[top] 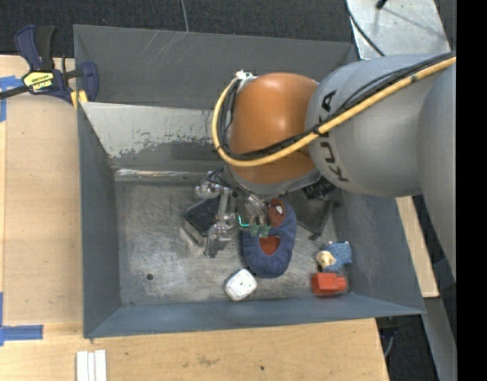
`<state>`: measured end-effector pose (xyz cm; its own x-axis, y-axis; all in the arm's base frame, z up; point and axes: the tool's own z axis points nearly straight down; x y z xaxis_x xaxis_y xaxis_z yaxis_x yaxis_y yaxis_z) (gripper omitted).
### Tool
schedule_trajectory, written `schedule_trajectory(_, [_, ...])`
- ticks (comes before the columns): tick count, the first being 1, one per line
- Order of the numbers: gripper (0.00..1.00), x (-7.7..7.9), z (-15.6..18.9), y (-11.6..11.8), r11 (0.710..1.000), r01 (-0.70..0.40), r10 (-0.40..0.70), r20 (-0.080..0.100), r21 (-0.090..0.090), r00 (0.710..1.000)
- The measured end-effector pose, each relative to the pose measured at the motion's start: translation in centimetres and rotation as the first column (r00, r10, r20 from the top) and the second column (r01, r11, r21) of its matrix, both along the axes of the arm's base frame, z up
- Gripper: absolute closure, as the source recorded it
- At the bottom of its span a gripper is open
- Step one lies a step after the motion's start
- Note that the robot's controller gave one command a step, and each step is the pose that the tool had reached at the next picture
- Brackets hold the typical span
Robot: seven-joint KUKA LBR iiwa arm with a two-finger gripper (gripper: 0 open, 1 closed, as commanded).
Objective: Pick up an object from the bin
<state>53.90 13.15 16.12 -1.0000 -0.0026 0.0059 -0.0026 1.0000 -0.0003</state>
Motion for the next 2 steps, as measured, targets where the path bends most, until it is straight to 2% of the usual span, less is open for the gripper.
schedule_trajectory(1, [0.00,6.5,-8.6,-6.6,0.971,-0.237,0.237,0.024,0.004,0.971])
schedule_trajectory(2, [0.00,7.1,-5.9,-8.8,0.943,-0.334,0.334,0.013,-0.001,0.942])
